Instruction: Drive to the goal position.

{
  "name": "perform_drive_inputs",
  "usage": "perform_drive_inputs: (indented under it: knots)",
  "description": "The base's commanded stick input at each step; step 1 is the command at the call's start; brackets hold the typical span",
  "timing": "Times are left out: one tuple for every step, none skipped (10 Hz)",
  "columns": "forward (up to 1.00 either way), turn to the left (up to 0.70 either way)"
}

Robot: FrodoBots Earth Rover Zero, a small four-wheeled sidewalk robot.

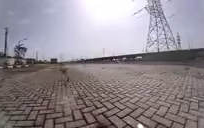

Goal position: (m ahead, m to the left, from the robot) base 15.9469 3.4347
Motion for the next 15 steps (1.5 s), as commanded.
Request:
perform_drive_inputs:
  knots:
    - [1.00, 0.00]
    - [1.00, 0.00]
    - [1.00, 0.00]
    - [1.00, 0.04]
    - [1.00, 0.09]
    - [1.00, 0.27]
    - [1.00, 0.28]
    - [1.00, 0.00]
    - [1.00, 0.00]
    - [1.00, 0.00]
    - [1.00, 0.00]
    - [1.00, 0.00]
    - [1.00, 0.00]
    - [1.00, 0.00]
    - [1.00, 0.00]
